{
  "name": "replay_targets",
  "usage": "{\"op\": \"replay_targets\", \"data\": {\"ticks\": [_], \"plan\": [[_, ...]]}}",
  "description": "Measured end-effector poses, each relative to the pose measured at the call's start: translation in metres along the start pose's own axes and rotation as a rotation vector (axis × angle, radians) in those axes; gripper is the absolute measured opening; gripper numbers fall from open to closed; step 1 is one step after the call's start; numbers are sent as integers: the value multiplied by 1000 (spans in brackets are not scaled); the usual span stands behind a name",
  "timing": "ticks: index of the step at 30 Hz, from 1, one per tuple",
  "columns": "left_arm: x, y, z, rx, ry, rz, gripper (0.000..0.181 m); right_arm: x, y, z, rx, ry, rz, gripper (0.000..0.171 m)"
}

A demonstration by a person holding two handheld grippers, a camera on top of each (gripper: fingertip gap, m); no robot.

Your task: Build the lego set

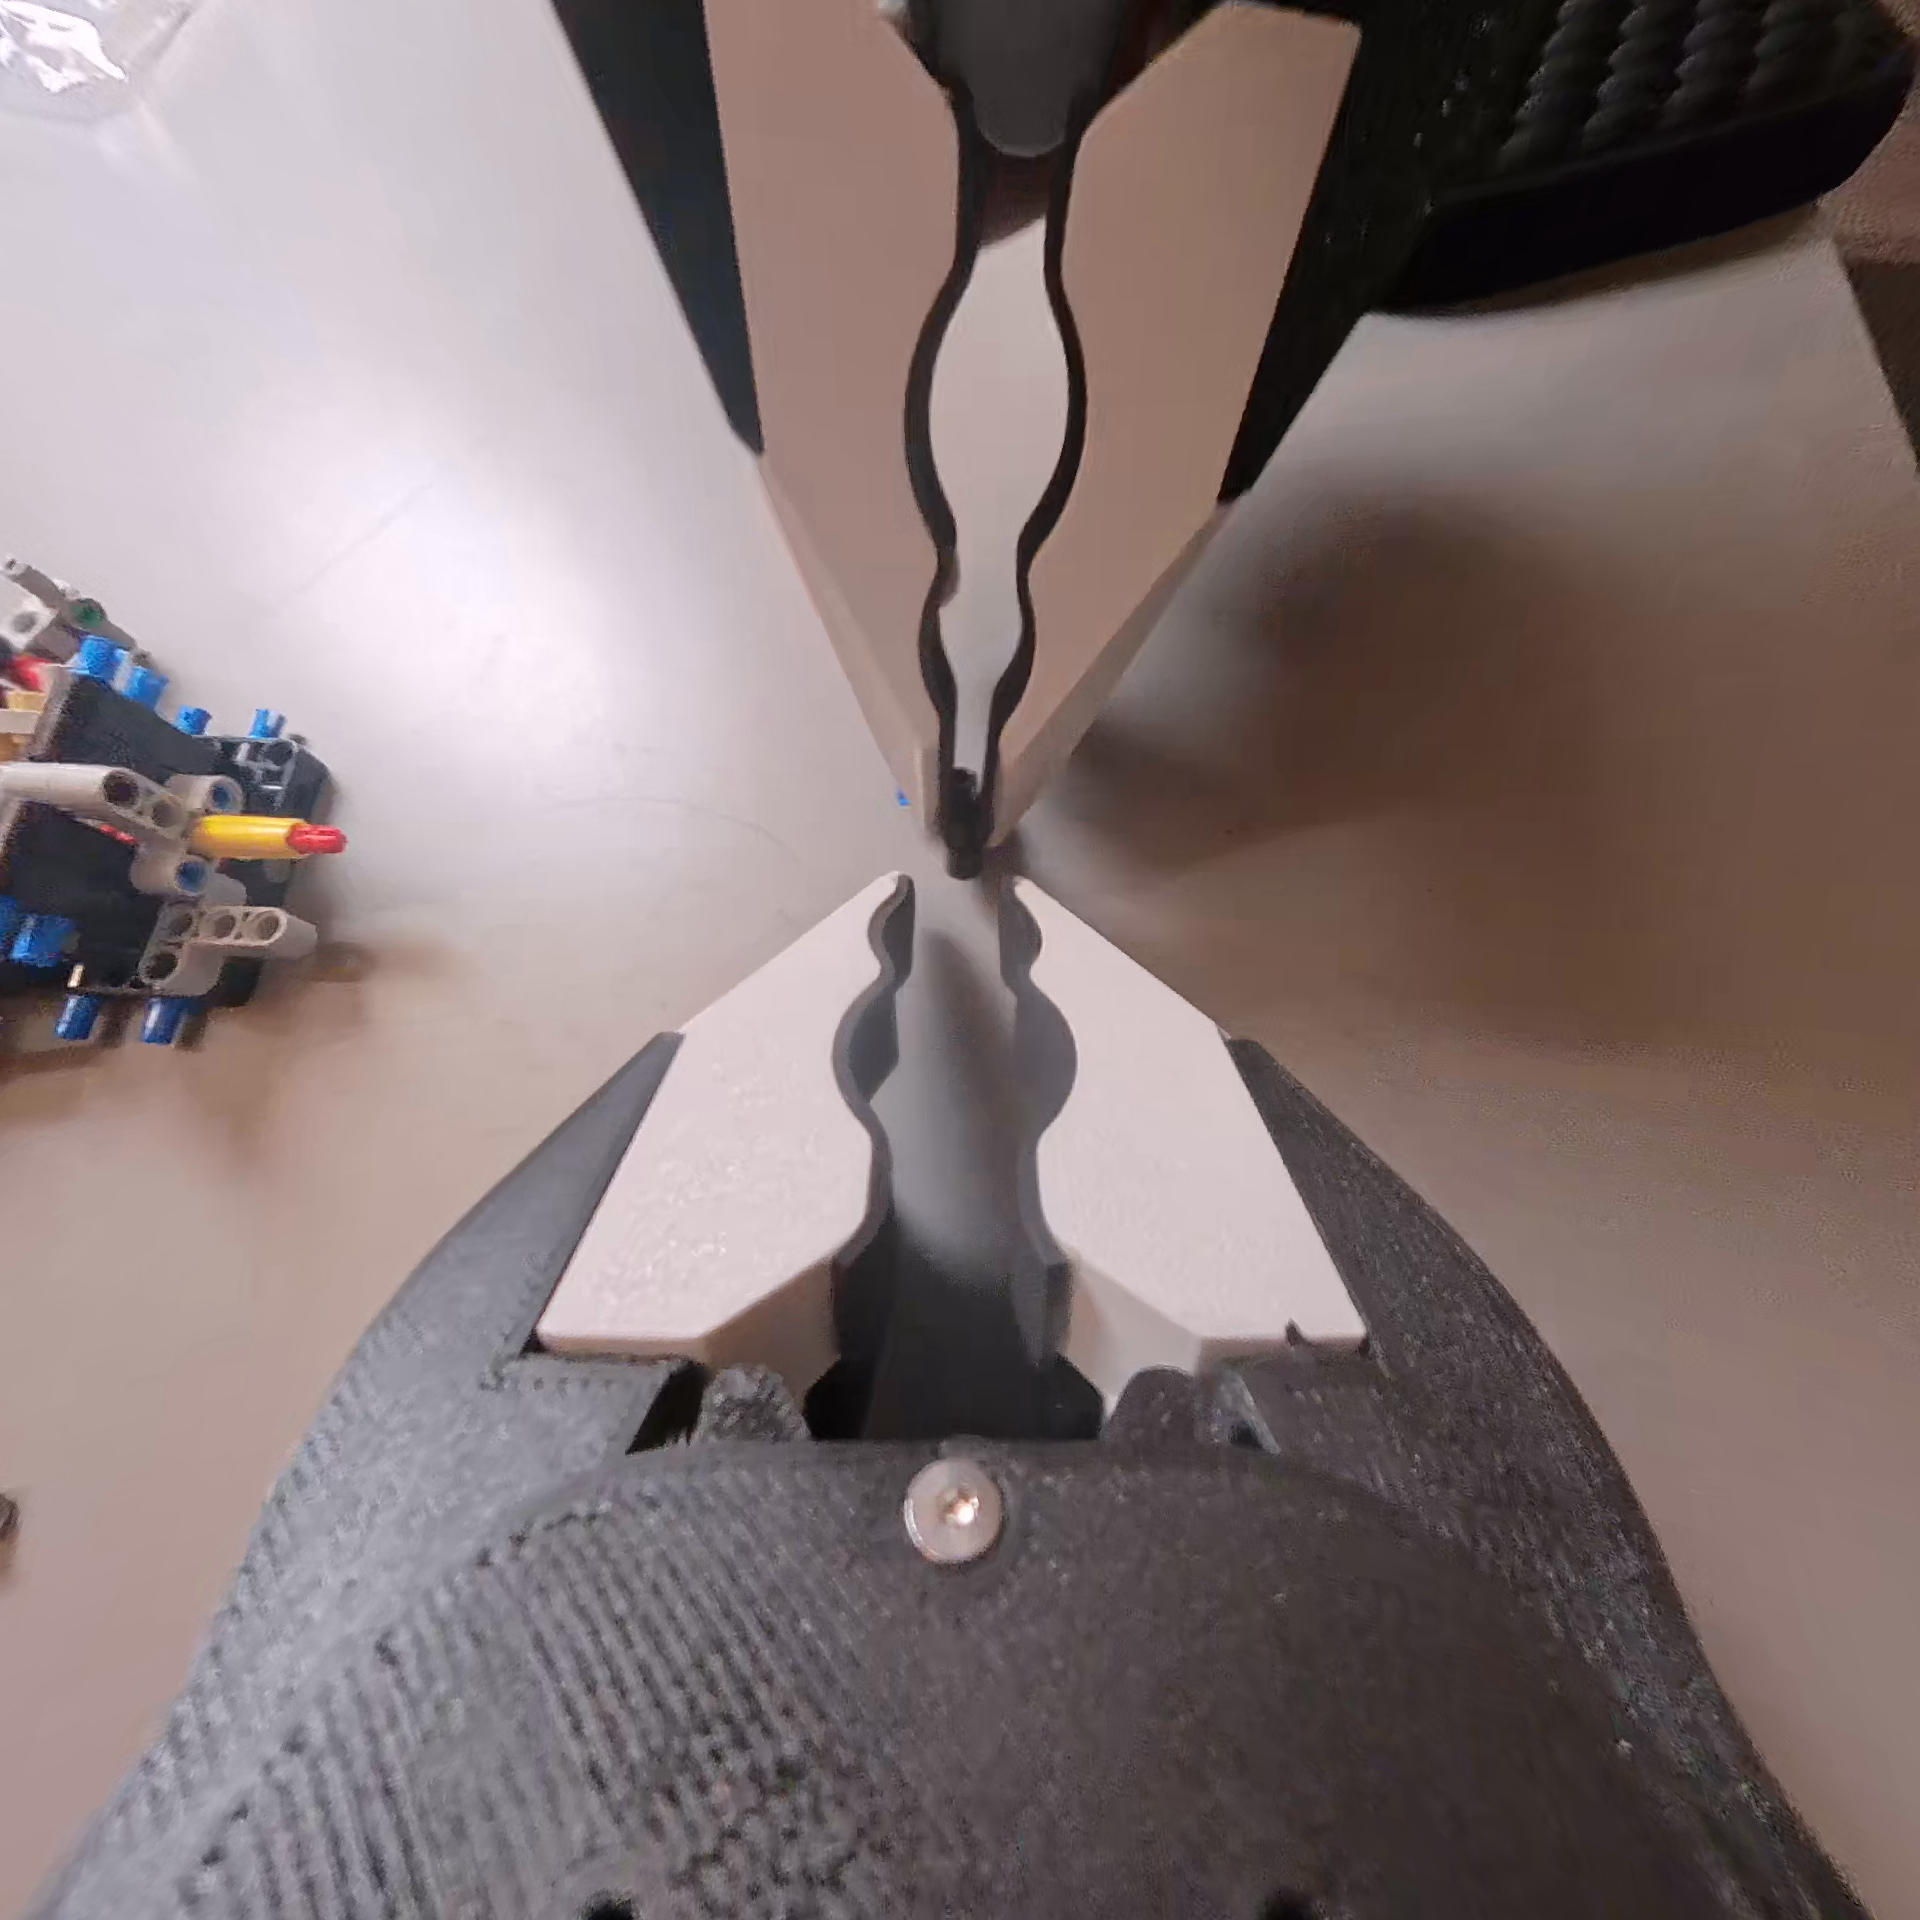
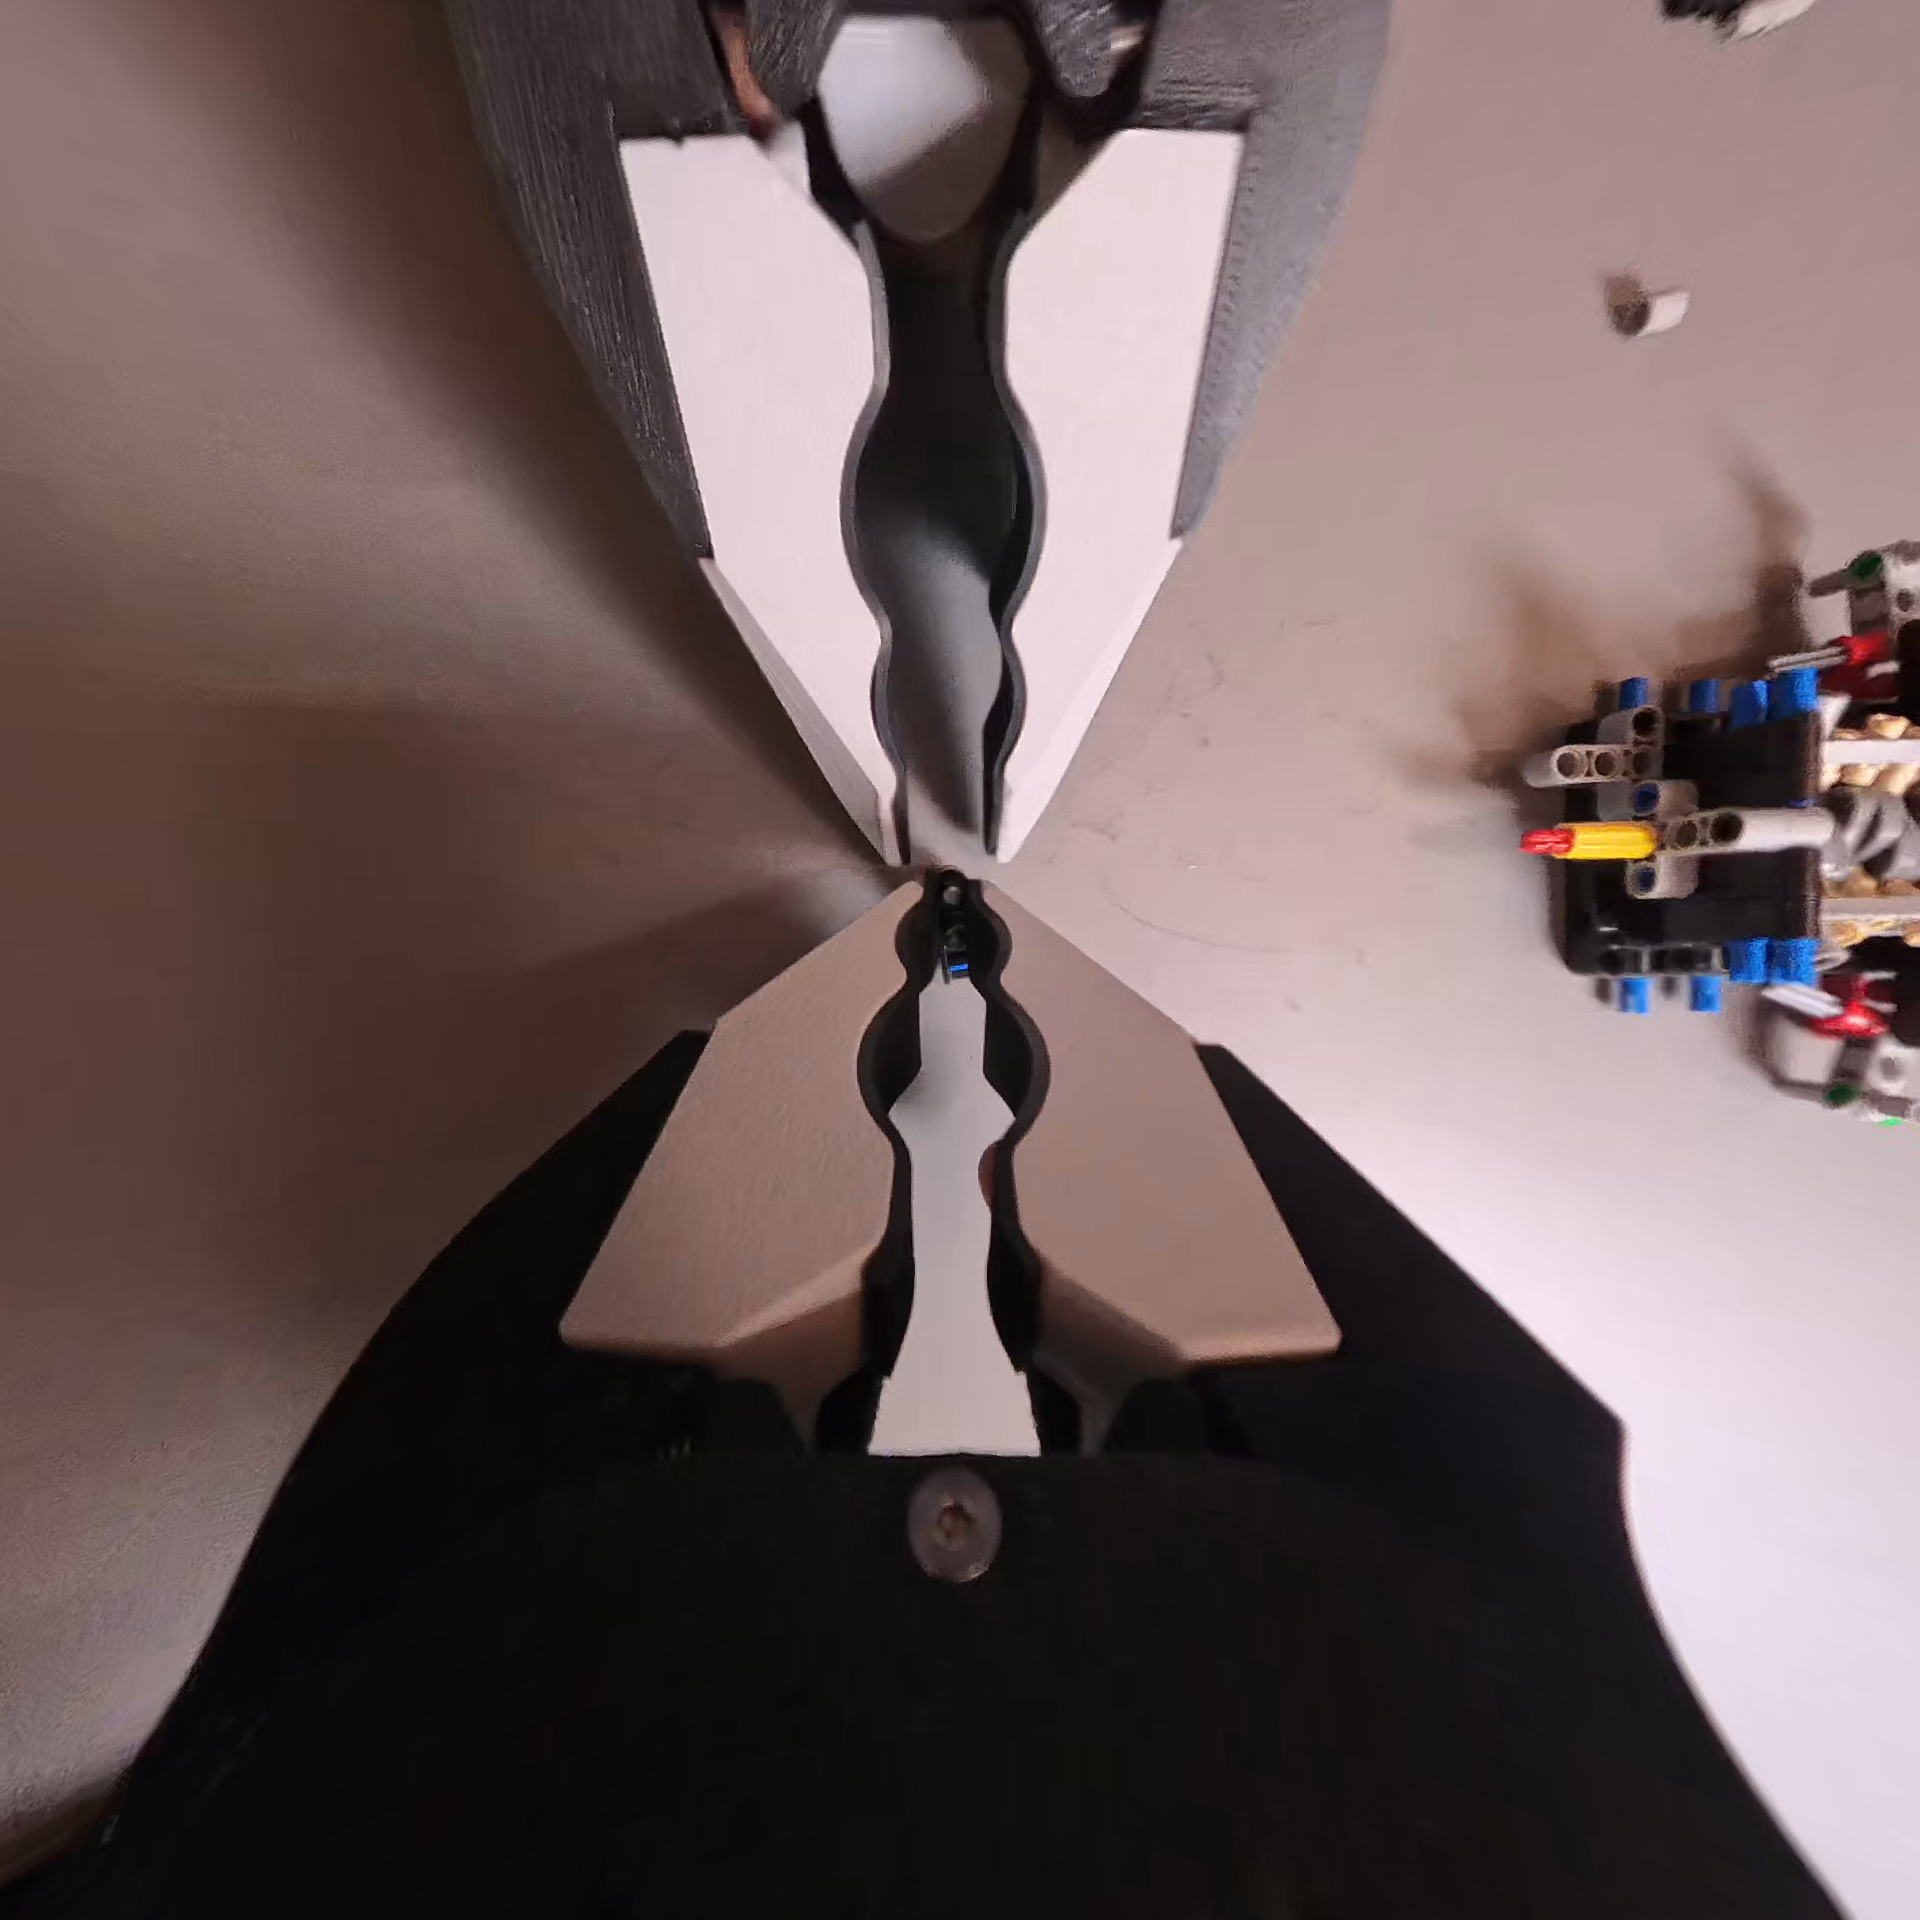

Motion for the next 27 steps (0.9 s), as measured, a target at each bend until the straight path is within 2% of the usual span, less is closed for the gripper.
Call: {"op": "replay_targets", "data": {"ticks": [6,10,15,23,27], "plan": [[24,-21,-11,-56,17,-182,20,8,-37,-5,13,316,-537,3],[44,-31,-21,-118,-26,-323,20,12,-59,-3,-27,369,-808,3],[56,-39,-24,-128,-73,-413,8,20,-64,2,-29,338,-922,3],[61,-42,-27,-128,-72,-431,6,22,-66,5,-35,302,-972,3],[65,-48,-21,-265,-288,-492,6,23,-78,1,-113,241,-980,23]]}}
Point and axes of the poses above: each gripper's, where its closed fingertips meet, y out along the fingers, x out of its top, z = x × y across the jaws, the point moved 3 cm from there along -y, back along the fingers, and after that the axes turned 9 degrees about -y, right-handed, at the moved point
